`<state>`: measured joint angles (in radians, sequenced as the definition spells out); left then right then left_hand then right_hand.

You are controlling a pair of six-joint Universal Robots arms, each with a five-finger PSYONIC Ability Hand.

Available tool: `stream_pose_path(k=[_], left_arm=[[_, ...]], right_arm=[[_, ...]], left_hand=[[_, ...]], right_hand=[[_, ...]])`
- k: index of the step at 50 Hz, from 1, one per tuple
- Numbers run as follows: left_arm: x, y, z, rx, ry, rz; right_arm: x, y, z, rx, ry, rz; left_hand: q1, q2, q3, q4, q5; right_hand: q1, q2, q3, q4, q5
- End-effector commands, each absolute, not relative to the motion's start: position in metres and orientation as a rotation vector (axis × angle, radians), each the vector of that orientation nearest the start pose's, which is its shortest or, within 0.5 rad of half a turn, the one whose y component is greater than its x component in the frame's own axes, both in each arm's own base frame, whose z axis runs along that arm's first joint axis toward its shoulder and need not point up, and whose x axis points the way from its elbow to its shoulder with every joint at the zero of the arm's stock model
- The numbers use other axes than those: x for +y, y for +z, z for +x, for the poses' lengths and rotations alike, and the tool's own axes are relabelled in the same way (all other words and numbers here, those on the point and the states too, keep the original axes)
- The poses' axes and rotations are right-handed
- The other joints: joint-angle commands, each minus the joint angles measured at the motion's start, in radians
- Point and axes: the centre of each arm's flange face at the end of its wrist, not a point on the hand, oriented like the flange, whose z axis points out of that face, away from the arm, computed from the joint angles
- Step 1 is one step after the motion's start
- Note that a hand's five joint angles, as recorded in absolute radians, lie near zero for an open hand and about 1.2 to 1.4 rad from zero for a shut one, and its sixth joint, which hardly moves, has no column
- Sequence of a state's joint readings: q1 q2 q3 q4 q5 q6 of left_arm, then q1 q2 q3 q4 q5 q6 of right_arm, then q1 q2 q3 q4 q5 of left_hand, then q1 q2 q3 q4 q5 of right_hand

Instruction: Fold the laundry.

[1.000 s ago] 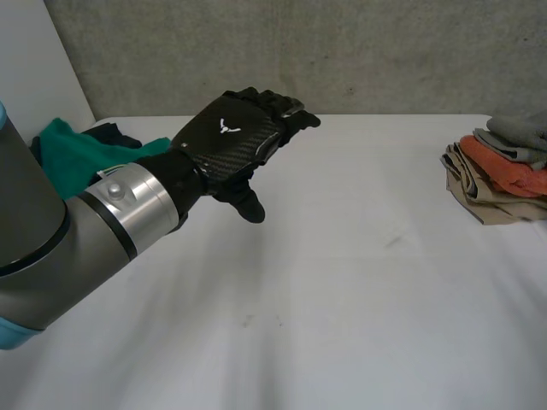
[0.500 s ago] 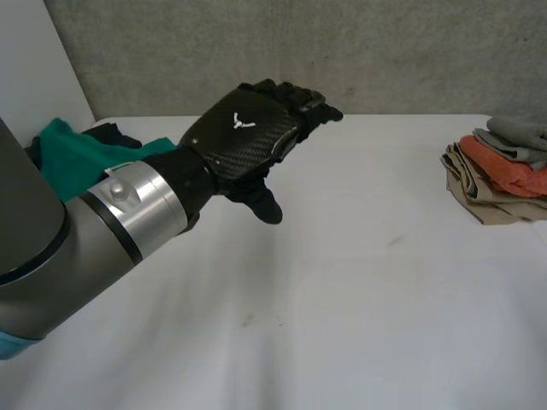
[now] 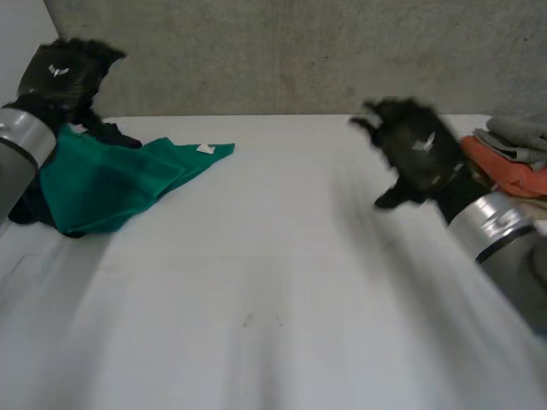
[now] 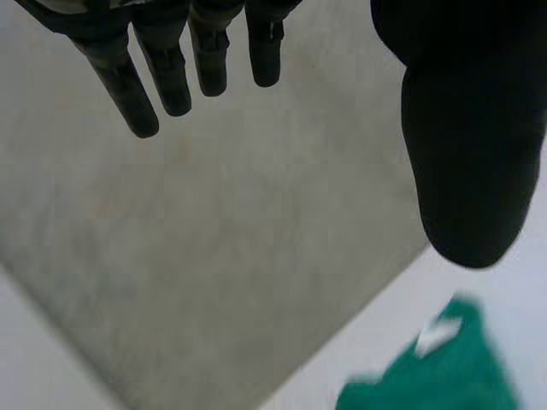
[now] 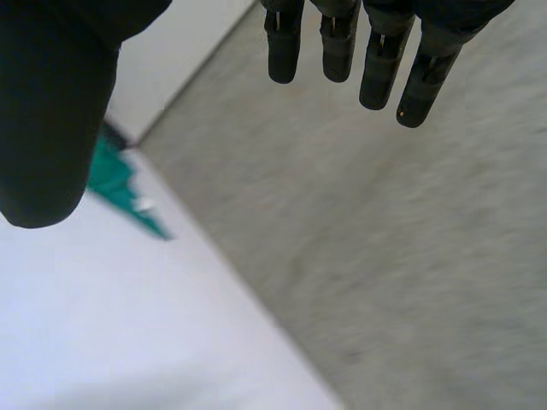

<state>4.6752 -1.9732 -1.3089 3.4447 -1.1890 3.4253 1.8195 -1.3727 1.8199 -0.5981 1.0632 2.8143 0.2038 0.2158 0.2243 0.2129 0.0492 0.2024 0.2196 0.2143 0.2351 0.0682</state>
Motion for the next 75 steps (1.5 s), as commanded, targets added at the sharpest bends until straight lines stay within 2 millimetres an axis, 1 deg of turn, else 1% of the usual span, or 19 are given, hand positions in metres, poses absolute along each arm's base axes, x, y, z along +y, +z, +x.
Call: stream_pose_path(k=[1, 10, 19, 29, 32, 36, 39, 43, 46, 47, 49, 53, 57, 58, 59, 60, 65, 70, 75], left_arm=[[-0.466, 0.181, -0.133, 1.979, -2.137, 0.893], [-0.489, 0.131, -0.102, 2.031, -2.012, 0.946], [-0.484, 0.111, -0.104, 2.115, -1.983, 0.997], [-0.484, 0.102, -0.111, 2.125, -1.974, 1.01], [-0.48, 0.105, -0.121, 2.114, -1.978, 1.037], [-0.469, 0.134, -0.144, 2.039, -1.996, 1.065], [-0.452, 0.163, -0.164, 2.001, -2.03, 1.067], [-0.407, 0.205, -0.214, 1.94, -2.145, 1.177], [-0.357, 0.227, -0.256, 1.934, -2.239, 1.293], [-0.329, 0.23, -0.275, 1.96, -2.272, 1.361], [-0.301, 0.229, -0.293, 1.998, -2.293, 1.442], [-0.217, 0.207, -0.343, 2.178, -2.299, 1.763], [-0.175, 0.197, -0.363, 2.211, -2.296, 1.976], [-0.174, 0.195, -0.365, 2.21, -2.294, 1.989], [-0.174, 0.189, -0.367, 2.217, -2.28, 1.99], [-0.174, 0.186, -0.367, 2.223, -2.273, 1.991], [-0.183, 0.196, -0.366, 2.204, -2.321, 1.911], [-0.214, 0.237, -0.341, 2.116, -2.445, 1.602], [-0.243, 0.254, -0.316, 2.106, -2.464, 1.34]], right_arm=[[-0.268, 0.187, 0.25, 1.808, -2.02, -1.205], [-0.259, 0.169, 0.241, 1.936, -1.959, -1.225], [-0.259, 0.16, 0.241, 1.958, -1.927, -1.233], [-0.259, 0.155, 0.241, 1.971, -1.912, -1.24], [-0.26, 0.155, 0.24, 1.977, -1.915, -1.237], [-0.261, 0.155, 0.239, 1.984, -1.92, -1.232], [-0.266, 0.156, 0.235, 1.998, -1.932, -1.219], [-0.271, 0.157, 0.231, 2.012, -1.947, -1.203], [-0.273, 0.161, 0.228, 2.016, -1.964, -1.188], [-0.275, 0.162, 0.226, 2.023, -1.974, -1.179], [-0.276, 0.162, 0.224, 2.033, -1.978, -1.173], [-0.279, 0.164, 0.221, 2.067, -2.003, -1.15], [-0.283, 0.167, 0.218, 2.094, -2.035, -1.127], [-0.284, 0.167, 0.217, 2.099, -2.04, -1.123], [-0.287, 0.169, 0.214, 2.114, -2.056, -1.108], [-0.289, 0.17, 0.213, 2.124, -2.06, -1.1], [-0.297, 0.173, 0.205, 2.152, -2.086, -1.06], [-0.301, 0.178, 0.206, 2.131, -2.102, -1.061], [-0.299, 0.192, 0.209, 2.127, -2.079, -1.078]], left_hand=[[0.048, 0.036, 0.027, 0.039, 0.028], [0.192, 0.18, 0.171, 0.183, 0.172], [0.324, 0.312, 0.303, 0.315, 0.304], [1.191, 1.179, 1.171, 1.182, 1.171], [1.192, 1.18, 1.172, 1.183, 1.173], [1.192, 1.18, 1.172, 1.183, 1.173], [1.192, 1.18, 1.172, 1.183, 1.173], [1.192, 1.18, 1.172, 1.183, 1.173], [1.192, 1.18, 1.172, 1.183, 1.173], [1.192, 1.18, 1.172, 1.183, 1.173], [1.192, 1.18, 1.172, 1.183, 1.173], [1.192, 1.18, 1.172, 1.183, 1.173], [1.187, 1.175, 1.167, 1.178, 1.167], [0.902, 0.89, 0.882, 0.893, 0.882], [0.335, 0.323, 0.315, 0.326, 0.315], [0.199, 0.187, 0.179, 0.19, 0.179], [0.101, 0.089, 0.08, 0.092, 0.081], [0.101, 0.089, 0.08, 0.092, 0.081], [0.104, 0.092, 0.083, 0.094, 0.084]], right_hand=[[-0.028, -0.045, -0.04, -0.061, -0.068], [-0.028, -0.045, -0.04, -0.061, -0.068], [-0.028, -0.045, -0.04, -0.061, -0.068], [-0.028, -0.045, -0.04, -0.061, -0.068], [-0.028, -0.045, -0.04, -0.061, -0.068], [-0.028, -0.045, -0.04, -0.061, -0.068], [-0.028, -0.045, -0.04, -0.061, -0.068], [-0.028, -0.045, -0.04, -0.061, -0.068], [-0.028, -0.045, -0.04, -0.061, -0.068], [-0.028, -0.045, -0.04, -0.061, -0.068], [-0.028, -0.045, -0.04, -0.061, -0.068], [-0.028, -0.045, -0.04, -0.061, -0.068], [-0.028, -0.045, -0.04, -0.061, -0.068], [-0.028, -0.045, -0.04, -0.061, -0.068], [-0.028, -0.045, -0.04, -0.061, -0.068], [-0.028, -0.045, -0.04, -0.061, -0.068], [-0.028, -0.045, -0.04, -0.061, -0.068], [-0.028, -0.045, -0.04, -0.061, -0.068], [-0.028, -0.045, -0.04, -0.061, -0.068]])
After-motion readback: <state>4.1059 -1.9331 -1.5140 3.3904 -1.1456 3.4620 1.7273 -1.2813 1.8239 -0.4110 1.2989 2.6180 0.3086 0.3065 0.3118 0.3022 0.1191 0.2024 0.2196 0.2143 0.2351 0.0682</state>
